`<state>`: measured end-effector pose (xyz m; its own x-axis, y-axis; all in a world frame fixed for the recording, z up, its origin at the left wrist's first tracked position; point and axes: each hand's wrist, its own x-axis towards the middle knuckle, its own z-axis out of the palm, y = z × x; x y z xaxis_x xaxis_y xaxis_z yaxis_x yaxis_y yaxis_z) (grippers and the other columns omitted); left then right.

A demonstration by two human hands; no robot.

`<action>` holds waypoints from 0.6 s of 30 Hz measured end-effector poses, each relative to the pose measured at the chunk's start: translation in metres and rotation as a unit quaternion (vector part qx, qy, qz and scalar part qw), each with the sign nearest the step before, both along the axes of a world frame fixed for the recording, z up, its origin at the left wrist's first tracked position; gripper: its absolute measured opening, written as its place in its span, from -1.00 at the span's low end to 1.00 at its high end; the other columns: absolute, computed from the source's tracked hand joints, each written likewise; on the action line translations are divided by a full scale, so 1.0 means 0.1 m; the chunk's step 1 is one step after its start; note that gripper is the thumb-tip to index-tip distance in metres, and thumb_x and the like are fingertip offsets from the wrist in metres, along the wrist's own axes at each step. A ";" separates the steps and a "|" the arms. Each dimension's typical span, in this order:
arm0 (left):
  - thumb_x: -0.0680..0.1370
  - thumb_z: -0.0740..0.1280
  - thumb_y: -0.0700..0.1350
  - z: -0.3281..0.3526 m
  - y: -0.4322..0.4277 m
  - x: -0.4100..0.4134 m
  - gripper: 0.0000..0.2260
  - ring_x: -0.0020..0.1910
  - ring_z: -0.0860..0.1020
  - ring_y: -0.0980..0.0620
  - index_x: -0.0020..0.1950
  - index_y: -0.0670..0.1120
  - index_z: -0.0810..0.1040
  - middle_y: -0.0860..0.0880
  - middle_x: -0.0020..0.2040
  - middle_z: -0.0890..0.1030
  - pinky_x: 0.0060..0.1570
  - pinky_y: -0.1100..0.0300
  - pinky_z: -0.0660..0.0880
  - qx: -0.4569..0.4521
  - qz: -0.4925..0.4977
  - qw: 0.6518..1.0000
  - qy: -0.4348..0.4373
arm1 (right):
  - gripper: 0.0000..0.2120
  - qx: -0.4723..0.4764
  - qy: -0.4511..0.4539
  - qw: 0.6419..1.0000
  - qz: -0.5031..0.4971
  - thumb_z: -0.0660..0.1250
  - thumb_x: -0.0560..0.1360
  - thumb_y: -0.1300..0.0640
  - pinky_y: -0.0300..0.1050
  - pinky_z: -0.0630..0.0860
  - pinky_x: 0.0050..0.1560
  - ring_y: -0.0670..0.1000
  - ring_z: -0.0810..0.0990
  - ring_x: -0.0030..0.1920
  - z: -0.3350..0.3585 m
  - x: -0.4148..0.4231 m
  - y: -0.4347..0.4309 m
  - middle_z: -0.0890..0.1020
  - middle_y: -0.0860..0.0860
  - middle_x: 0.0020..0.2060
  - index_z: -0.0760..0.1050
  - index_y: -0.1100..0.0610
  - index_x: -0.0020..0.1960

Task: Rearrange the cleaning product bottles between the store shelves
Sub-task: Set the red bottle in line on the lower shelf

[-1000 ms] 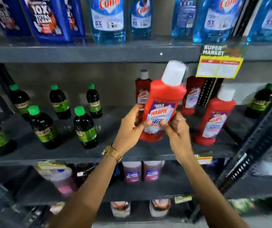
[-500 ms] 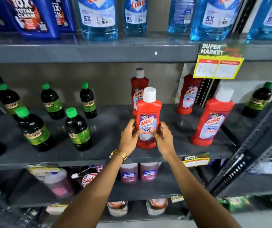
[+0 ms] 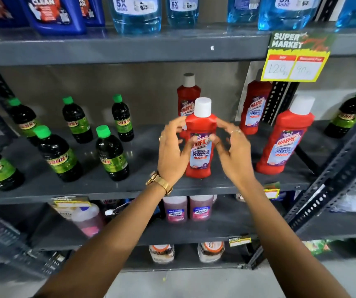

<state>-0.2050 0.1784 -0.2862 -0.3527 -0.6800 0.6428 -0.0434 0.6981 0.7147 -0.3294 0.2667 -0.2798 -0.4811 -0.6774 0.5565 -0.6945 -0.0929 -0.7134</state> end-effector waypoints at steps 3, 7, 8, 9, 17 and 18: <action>0.56 0.31 -0.16 0.58 0.11 0.10 -0.78 0.03 0.55 -0.05 0.19 -0.14 0.49 -0.03 0.07 0.54 -0.02 -0.11 0.54 -0.177 0.004 0.982 0.061 | -0.73 -0.106 0.078 0.991 0.017 0.22 0.58 0.05 0.15 0.53 0.15 0.12 0.59 0.14 0.55 0.25 0.09 0.63 0.06 0.11 0.51 0.10 0.23; 0.55 0.30 -0.21 1.52 0.05 0.26 -0.82 0.08 0.52 -0.03 0.14 -0.21 0.51 -0.03 0.08 0.50 0.10 0.02 0.51 -0.325 0.051 0.930 0.164 | -0.79 -0.265 0.084 0.958 0.068 0.23 0.59 0.07 -0.12 0.57 0.09 -0.02 0.64 0.06 1.40 0.51 -0.03 0.66 0.00 0.01 0.56 0.13 0.12; 0.55 0.31 -0.21 1.76 -0.03 0.30 -0.80 0.11 0.50 -0.02 0.16 -0.23 0.49 -0.05 0.10 0.49 0.14 0.08 0.49 -0.339 0.077 0.921 0.178 | -0.79 -0.288 0.069 0.952 0.080 0.23 0.58 0.09 -0.25 0.53 0.07 -0.07 0.63 0.05 1.63 0.55 -0.13 0.66 0.03 0.00 0.56 0.14 0.12; 0.55 0.31 -0.19 1.93 -0.11 0.34 -0.76 0.15 0.48 0.00 0.19 -0.24 0.46 -0.06 0.13 0.48 0.19 0.15 0.45 -0.327 0.099 0.923 0.176 | -0.78 -0.286 0.045 0.953 0.093 0.23 0.58 0.10 -0.35 0.49 0.06 -0.10 0.61 0.06 1.79 0.57 -0.24 0.65 0.06 0.02 0.55 0.17 0.13; 0.52 0.33 -0.11 2.63 -0.79 0.48 -0.22 0.41 0.28 0.03 0.53 -0.19 -0.15 0.01 0.48 0.20 0.39 0.17 0.26 0.050 0.082 0.989 -0.111 | -0.59 -0.042 -0.116 0.974 0.192 0.41 0.45 0.25 -0.56 0.42 -0.35 -0.14 0.52 -0.17 2.58 0.64 -1.07 0.57 0.00 -0.05 0.38 0.23 0.25; 0.52 0.30 -0.18 2.67 -0.84 0.48 -0.31 0.35 0.37 -0.02 0.52 -0.20 -0.04 -0.06 0.45 0.30 0.33 0.10 0.37 0.046 0.079 0.987 -0.131 | -0.62 -0.046 -0.106 0.975 0.188 0.42 0.45 0.26 -0.51 0.47 -0.30 -0.09 0.55 -0.18 2.60 0.64 -1.12 0.59 0.04 -0.07 0.42 0.28 0.22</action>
